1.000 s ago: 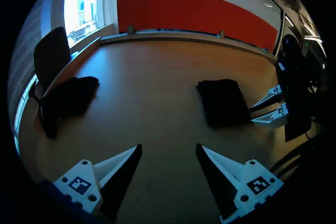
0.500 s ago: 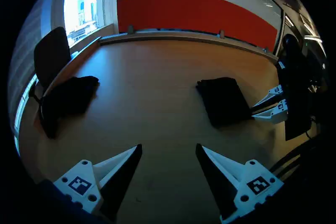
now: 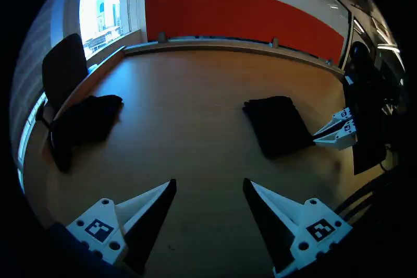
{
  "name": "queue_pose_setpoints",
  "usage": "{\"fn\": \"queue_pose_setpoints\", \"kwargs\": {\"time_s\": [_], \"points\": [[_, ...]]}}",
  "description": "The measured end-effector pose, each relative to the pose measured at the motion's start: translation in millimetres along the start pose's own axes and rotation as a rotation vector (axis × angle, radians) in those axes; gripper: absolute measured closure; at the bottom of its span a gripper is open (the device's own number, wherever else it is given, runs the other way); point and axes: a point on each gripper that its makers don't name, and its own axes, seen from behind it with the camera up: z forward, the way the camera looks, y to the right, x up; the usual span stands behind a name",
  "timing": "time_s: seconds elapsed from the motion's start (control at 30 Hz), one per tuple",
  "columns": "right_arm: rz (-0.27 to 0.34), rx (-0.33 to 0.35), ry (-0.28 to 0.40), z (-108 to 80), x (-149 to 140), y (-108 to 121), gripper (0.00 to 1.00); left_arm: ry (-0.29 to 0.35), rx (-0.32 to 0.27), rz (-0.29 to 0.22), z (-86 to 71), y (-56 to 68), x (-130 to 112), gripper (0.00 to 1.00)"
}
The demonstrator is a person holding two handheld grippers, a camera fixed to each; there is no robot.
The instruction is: Fold towel
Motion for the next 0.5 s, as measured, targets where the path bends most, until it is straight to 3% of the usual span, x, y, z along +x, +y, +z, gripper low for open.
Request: {"fn": "queue_pose_setpoints", "kwargs": {"time_s": [0.2, 0.5], "points": [[-0.003, -0.001, 0.023, -6.1, 11.0, 0.8, 0.95, -0.001, -0.005, -0.001, 0.0, 1.2, -0.9, 0.06], [-0.028, 0.005, 0.089, -26.7, 52.5, 2.9, 0.95, 0.012, -0.009, 0.0, -0.9, 2.0, 4.7, 0.06]]}}
